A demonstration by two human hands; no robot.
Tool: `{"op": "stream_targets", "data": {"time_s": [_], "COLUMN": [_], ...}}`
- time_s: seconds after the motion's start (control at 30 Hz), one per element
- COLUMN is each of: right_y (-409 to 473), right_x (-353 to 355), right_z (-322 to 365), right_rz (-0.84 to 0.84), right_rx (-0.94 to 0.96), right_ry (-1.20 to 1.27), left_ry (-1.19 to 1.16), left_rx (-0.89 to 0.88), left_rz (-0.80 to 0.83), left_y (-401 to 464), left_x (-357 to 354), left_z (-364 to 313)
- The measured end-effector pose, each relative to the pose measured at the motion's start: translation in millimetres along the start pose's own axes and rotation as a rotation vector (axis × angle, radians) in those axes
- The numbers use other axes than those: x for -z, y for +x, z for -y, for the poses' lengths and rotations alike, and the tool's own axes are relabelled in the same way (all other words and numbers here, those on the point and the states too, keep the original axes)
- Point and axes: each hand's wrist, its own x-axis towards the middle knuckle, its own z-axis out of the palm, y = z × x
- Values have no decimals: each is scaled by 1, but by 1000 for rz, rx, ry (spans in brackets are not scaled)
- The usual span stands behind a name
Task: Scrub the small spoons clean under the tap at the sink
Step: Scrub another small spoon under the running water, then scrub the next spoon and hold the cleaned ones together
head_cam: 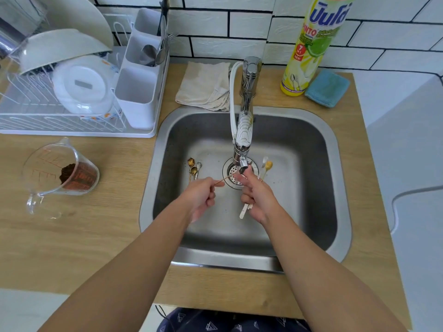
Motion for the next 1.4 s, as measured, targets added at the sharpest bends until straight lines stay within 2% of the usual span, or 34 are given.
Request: {"op": "stream_targets", "data": {"time_s": [0.07, 0.17, 0.33, 0.43, 0.5, 0.63, 0.7, 0.77, 0.9, 1.0, 1.2, 1.33, 1.4], "right_y": [-3, -5, -7, -6, -6, -10, -12, -14, -14, -15, -17, -13, -10], "right_x": [2, 4, 5, 5, 9, 17, 18, 19, 17, 20, 22, 20, 18], "right_z": [2, 7, 11, 14, 18, 25, 25, 24, 26, 27, 23, 18, 13], "right_rz": [12, 42, -95, -156, -177, -116, -105, -102, -32, 44, 9, -120, -191], "right_rx": [17, 40, 93, 130, 132, 100, 96, 95, 30, -48, -83, -63, -37], "right_ry": [47, 79, -69, -60, 42, 221, 211, 208, 287, 304, 240, 50, -67], "left_ry": [-5, 129, 99, 165, 366, 1021, 1238, 1330, 1367, 1317, 1274, 1123, 853], "left_rx": [-80, -116, -150, -185, -250, -437, -359, -283, -324, -292, -403, -462, -358], "left_rz": [-13, 74, 27, 75, 63, -315, -386, -376, -375, -393, -425, -266, -162], "left_y": [0, -5, -3, 1, 7, 39, 54, 59, 65, 64, 53, 38, 26], "left_x": [-20, -36, -49, -46, -36, 4, 17, 19, 17, 21, 21, 5, -6], "left_z": [-1, 5, 21, 27, 28, 25, 24, 24, 19, 14, 11, 8, 10]}}
